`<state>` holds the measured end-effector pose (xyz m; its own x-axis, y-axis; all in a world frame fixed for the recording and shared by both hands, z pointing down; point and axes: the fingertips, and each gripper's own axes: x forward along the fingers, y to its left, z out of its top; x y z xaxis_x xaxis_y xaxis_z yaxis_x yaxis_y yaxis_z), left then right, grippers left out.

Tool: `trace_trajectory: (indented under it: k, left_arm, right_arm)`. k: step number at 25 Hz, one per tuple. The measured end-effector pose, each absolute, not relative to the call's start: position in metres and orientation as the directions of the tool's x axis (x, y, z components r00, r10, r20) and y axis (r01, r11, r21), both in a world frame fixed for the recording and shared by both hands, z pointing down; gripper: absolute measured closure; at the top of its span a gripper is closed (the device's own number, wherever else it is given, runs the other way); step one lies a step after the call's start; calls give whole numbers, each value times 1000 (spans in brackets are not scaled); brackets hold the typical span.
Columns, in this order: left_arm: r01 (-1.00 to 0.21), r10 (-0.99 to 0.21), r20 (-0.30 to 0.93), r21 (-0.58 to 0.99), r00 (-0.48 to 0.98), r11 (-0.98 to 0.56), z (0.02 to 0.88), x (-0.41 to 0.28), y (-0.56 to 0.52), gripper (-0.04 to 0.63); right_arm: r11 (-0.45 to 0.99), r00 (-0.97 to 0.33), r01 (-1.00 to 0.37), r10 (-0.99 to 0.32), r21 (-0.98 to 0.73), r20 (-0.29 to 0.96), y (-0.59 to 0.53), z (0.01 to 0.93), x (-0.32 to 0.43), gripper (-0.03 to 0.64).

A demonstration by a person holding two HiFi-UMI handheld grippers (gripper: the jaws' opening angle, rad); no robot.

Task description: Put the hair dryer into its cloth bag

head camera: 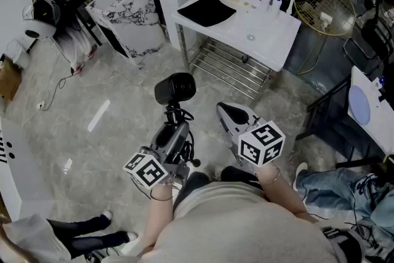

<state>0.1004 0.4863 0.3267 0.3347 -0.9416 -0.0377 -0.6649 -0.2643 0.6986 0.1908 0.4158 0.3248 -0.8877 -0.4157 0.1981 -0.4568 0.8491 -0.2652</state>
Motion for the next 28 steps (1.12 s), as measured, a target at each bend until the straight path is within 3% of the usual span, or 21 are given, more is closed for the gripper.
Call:
trace_trajectory:
  k: [28]
  left_arm:
    - [-668,-945,-38,698,324,-257,332,146,462,351]
  right_arm:
    - [841,-920,-392,-350,-373,176,394,342,222,618]
